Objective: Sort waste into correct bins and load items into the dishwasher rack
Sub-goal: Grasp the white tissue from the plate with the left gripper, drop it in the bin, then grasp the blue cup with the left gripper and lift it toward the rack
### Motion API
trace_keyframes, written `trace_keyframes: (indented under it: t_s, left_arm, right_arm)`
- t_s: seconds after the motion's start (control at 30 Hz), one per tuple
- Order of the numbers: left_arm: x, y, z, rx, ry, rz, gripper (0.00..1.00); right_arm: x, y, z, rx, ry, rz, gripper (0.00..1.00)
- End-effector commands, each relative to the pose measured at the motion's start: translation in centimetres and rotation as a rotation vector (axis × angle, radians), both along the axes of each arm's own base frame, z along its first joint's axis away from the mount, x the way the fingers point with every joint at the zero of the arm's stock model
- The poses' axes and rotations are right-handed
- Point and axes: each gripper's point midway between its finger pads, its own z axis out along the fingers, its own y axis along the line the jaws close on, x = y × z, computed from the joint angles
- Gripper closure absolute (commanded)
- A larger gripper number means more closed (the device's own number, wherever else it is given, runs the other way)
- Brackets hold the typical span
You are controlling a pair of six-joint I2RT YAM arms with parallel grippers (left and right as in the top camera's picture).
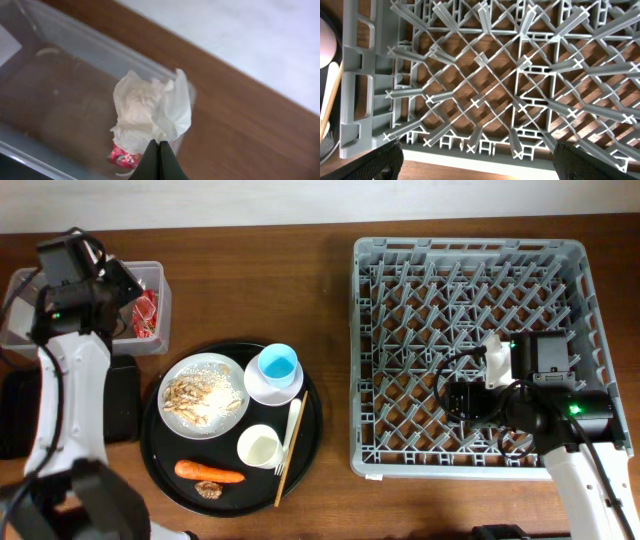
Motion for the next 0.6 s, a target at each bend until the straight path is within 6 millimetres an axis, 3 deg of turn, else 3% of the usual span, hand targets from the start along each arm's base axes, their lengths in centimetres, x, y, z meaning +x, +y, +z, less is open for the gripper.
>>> trace_keyframes:
  t_s: [0.0,0.03,0.1,0.27,0.33,0.47,0.57]
  left_arm:
    - [1.1,1.7,-4.8,0.011,0.086,0.03,0.98]
    - [1.2,1.8,-5.4,0.006,0.096,0.029,0.71]
    - [1.3,1.7,-4.6,0.004,0.079,0.022,0.4]
    - [0.3,-0.7,0.2,-0.057,0.009,-0.065,0.36]
    - [-0.5,-0.7,1.0,-0.047,0.009,-0.055,0.36]
    - [-0.6,-0.3,0.7,-0.036,0.02,-0.038,0.36]
    - [-1.5,-4.8,-0.8,-0.157,0.093,-0.174,0.36]
  right_arm:
    - [0.3,0.0,0.6,-0.003,-0.02,-0.002,0.01]
    - [0.3,0.0,0.6,-0.003,-0.019,-0.002,0.01]
    - [0.3,0.0,0.6,-0.004,-0.019,-0.002,0.01]
    - [0.3,0.0,0.6,-0.003,-0.019,-0.002,0.01]
    - [0.3,0.0,0.6,-0.003,-0.019,-0.002,0.01]
    - [0.2,0.0,0.5,-0.003,-0.015,-0.002,0.02]
    - [0.2,0.0,0.6,-0.003,-0.015,-0.002,0.01]
